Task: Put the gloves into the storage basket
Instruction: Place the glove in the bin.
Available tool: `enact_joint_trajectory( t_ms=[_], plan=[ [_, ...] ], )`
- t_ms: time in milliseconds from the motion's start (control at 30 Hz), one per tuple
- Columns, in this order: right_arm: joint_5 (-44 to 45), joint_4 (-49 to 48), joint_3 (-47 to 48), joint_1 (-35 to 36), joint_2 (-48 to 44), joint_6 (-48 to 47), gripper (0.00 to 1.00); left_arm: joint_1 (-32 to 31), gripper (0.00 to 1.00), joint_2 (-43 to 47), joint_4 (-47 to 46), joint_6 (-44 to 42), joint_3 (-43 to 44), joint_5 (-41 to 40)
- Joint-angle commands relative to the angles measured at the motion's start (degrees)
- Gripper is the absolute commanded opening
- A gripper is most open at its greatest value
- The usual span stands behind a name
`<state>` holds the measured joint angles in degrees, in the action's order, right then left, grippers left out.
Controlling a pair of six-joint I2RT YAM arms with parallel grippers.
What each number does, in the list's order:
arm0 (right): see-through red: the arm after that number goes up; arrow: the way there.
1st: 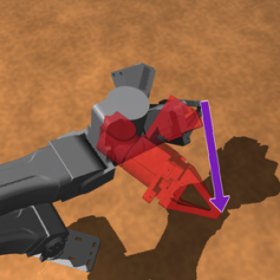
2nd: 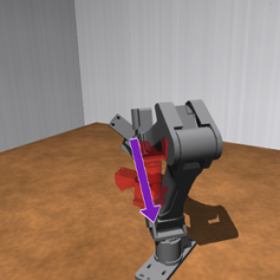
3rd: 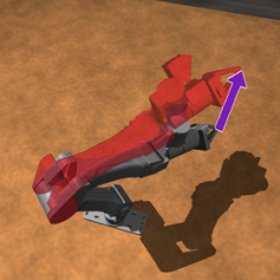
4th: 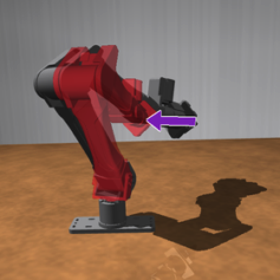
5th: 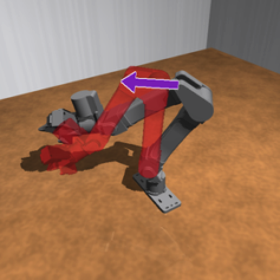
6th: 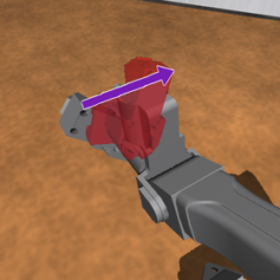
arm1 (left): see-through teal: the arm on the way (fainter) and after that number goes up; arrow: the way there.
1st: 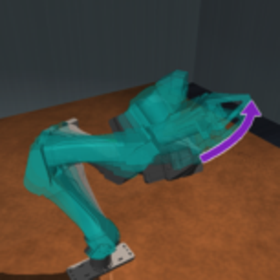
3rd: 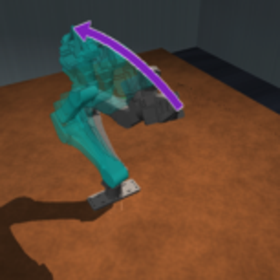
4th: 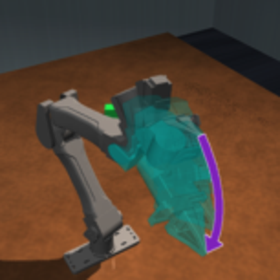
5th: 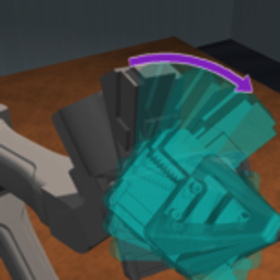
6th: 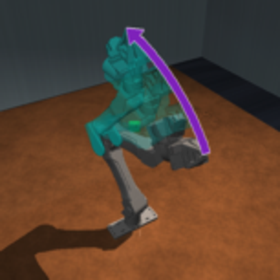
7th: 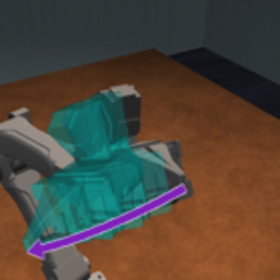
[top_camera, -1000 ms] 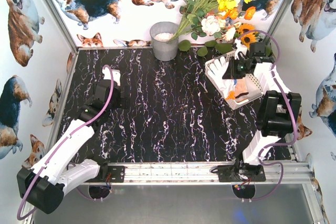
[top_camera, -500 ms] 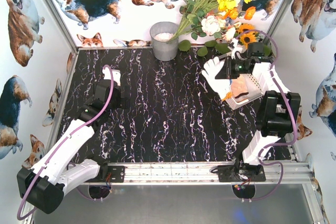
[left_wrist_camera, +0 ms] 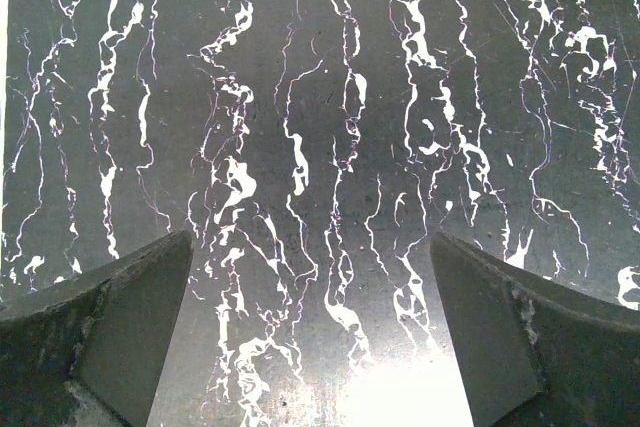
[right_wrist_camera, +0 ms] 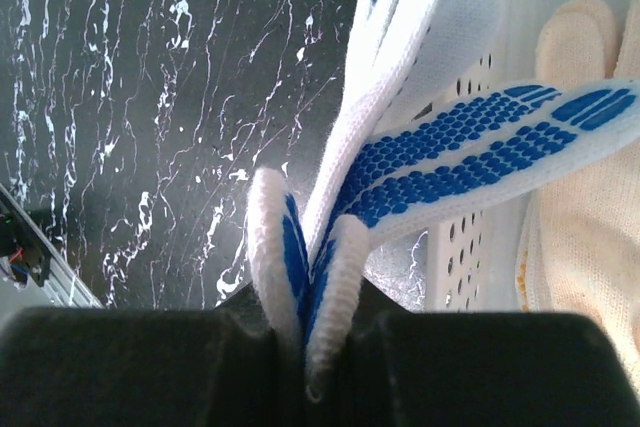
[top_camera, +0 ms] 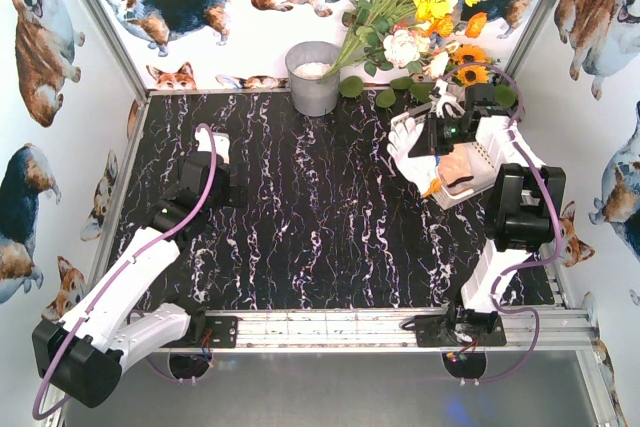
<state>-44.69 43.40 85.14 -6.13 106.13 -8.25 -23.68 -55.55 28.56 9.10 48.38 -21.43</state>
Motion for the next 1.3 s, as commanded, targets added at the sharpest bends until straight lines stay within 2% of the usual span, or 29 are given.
enact_joint_trajectory(
  t_ms=[0,733,967,1267],
  plan=[
    [0.84,-0.18,3.54,1.06,-0.49,-1.61,0.00,0.91,1.00,0.00,-0.61,-0.49,-0.13,0.36],
    [1.34,-0.02,5.91,-3.02,1.04,-5.54,0.00,0.95,1.00,-0.60,-0.30,-0.38,-0.08,-0.36],
    [1.14,-0.15,5.74,-4.68,1.61,-6.63,0.00,1.00,1.00,3.37,-1.95,-1.00,-1.35,-0.88],
    [0.57,-1.55,6.18,-6.17,3.61,-6.51,0.00,1.00,1.00,3.16,-1.86,-1.27,-1.15,-1.99]
  ],
)
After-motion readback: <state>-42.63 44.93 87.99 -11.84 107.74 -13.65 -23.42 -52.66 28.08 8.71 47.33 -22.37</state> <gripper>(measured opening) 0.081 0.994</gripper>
